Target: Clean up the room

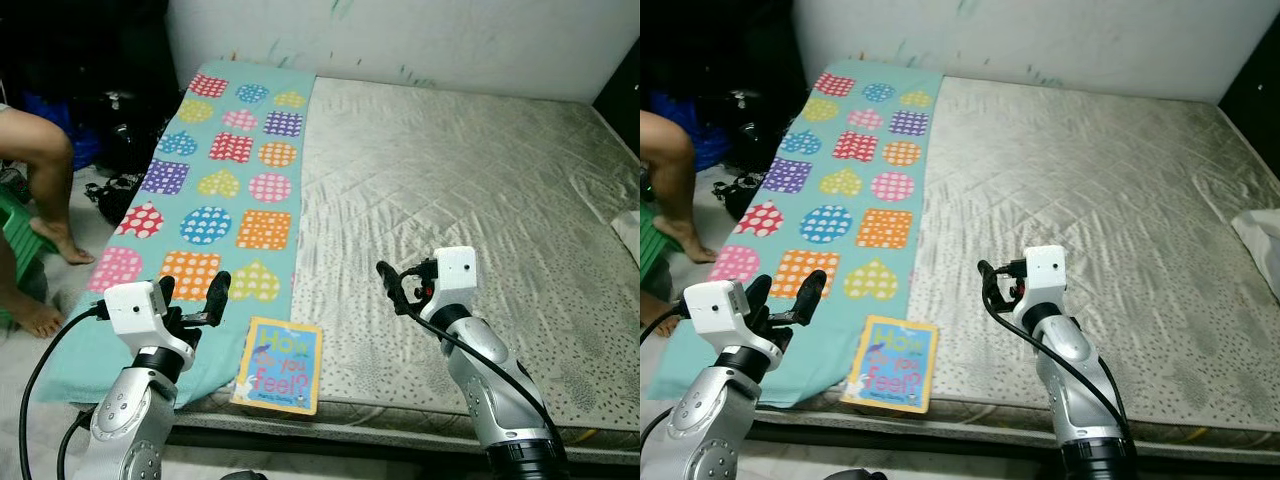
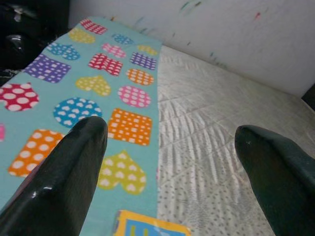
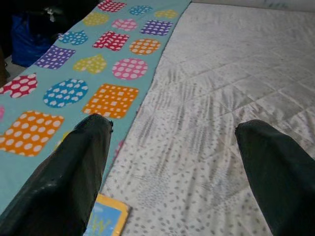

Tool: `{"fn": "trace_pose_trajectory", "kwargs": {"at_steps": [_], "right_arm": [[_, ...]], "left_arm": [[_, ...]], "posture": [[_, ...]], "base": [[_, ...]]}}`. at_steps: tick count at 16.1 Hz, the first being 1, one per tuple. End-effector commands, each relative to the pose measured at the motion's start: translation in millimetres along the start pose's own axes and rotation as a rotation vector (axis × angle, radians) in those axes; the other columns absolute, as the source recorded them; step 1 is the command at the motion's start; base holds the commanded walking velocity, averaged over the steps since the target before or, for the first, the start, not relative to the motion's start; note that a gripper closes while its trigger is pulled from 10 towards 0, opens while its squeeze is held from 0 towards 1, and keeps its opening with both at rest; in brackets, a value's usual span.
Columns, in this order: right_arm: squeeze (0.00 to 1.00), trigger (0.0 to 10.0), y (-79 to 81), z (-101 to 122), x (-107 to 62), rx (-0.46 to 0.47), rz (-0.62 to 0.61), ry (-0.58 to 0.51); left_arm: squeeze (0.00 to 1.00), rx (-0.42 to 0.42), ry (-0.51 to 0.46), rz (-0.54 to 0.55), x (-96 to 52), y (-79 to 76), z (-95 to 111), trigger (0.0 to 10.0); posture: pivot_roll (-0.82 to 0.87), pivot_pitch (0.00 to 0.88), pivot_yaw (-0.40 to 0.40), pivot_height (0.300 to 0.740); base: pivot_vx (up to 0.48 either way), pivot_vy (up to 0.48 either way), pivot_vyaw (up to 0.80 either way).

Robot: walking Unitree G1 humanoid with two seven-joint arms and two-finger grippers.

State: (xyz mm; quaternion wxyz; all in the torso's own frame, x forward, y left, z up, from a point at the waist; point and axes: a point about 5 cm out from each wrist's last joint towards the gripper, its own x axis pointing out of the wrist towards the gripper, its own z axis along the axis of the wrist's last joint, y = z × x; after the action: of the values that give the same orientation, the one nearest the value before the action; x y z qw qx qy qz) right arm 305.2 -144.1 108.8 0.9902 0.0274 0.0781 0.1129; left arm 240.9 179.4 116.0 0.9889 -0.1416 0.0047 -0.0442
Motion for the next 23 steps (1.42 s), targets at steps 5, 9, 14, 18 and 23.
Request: {"fn": "trace_pose_trajectory", "kwargs": {"at_steps": [5, 9, 14, 18, 23], "right_arm": [[0.00, 10.0, -2.8, -1.1, 1.1, -0.003, -0.023, 0.008], [0.00, 10.0, -2.7, -0.9, 1.1, -0.006, -0.026, 0.007], [0.00, 10.0, -3.1, -2.0, 0.8, -0.009, -0.036, 0.010], [0.00, 10.0, -3.0, -2.6, 0.4, -0.011, -0.037, 0.012], [0.00, 10.0, -1.2, 3.6, 1.4, 0.050, -0.036, -0.030]], "left_arm": [[0.00, 0.004, 0.009, -0.003, 0.3, -1.1, -1.4, 10.0], [0.00, 0.003, 0.010, -0.006, 0.3, -1.3, -1.3, 10.0], [0.00, 0.003, 0.011, -0.008, 0.2, -2.0, -1.7, 10.0], [0.00, 0.022, 0.020, 0.024, 0.5, -0.1, -3.0, 10.0], [0.00, 0.060, 0.027, 0.074, 2.4, 8.0, -1.4, 10.0]], "posture": [[0.02, 0.138, -0.044, 0.740], [0.02, 0.142, -0.046, 0.740], [0.02, 0.143, -0.046, 0.740], [0.02, 0.145, -0.047, 0.740], [0.03, 0.148, -0.049, 0.740]], "base": [[0.000, 0.340, 0.00], [0.000, 0.349, 0.00], [0.000, 0.409, 0.00], [0.000, 0.102, 0.00], [0.000, 0.000, 0.00]]}}
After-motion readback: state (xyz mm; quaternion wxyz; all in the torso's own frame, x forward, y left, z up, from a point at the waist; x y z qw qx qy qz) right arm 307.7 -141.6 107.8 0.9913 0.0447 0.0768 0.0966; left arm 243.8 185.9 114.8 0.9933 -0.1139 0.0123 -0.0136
